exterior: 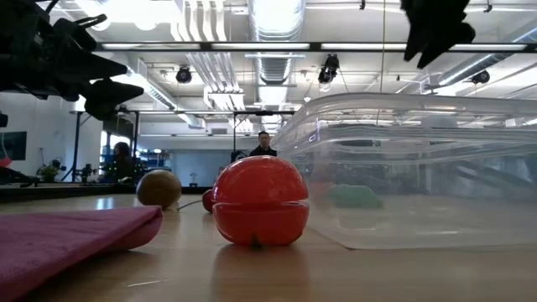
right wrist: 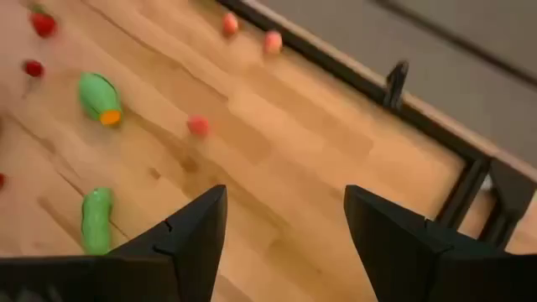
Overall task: Pick and placing Produce into tupperware
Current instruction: Put the bottom red strawberry into the transparent container
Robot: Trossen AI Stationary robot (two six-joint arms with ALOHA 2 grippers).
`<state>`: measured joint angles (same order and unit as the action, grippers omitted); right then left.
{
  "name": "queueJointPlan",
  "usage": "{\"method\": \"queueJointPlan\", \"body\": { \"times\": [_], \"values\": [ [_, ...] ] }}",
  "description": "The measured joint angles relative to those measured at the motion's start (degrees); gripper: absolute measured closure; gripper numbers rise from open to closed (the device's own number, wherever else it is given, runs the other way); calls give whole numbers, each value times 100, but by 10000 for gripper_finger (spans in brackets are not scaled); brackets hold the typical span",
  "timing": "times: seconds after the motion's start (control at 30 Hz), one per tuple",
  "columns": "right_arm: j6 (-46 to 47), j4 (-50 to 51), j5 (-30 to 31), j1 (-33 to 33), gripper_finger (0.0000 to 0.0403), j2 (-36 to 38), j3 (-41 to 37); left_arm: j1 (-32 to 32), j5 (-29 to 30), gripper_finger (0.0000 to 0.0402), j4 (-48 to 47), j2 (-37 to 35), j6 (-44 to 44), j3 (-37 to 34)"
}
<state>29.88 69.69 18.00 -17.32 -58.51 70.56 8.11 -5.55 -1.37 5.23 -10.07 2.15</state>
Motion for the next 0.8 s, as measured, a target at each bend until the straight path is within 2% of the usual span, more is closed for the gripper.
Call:
{"method": "queueJointPlan", "body": {
  "times": [0.1,0.2,0.27,0.4,0.5,0.6,0.7,0.8],
  "values": [
    [217,16,-335,4,170,-429,4,-1,-2,146,0,-2,0,0],
    [-454,120,-849,-2,170,-800,14,-1,-2,146,-2,-2,1,0],
    [-891,398,-908,-7,170,-1017,2,-1,0,146,-2,-2,-1,0],
    [-942,995,-1173,-11,170,-1401,25,-1,1,146,-2,-2,-1,0],
    [-1323,1023,-1470,23,170,-1503,21,-1,-1,146,0,2,1,0],
    [-1384,1073,-1570,59,170,-1550,3,-1,-2,146,-1,-2,-1,0],
    [-1357,1246,-1979,55,170,-1540,-12,-1,-2,146,-2,-2,0,0],
    [-1677,1407,-2153,122,170,-1559,-105,-1,-2,146,-2,2,-2,0]
  ]
}}
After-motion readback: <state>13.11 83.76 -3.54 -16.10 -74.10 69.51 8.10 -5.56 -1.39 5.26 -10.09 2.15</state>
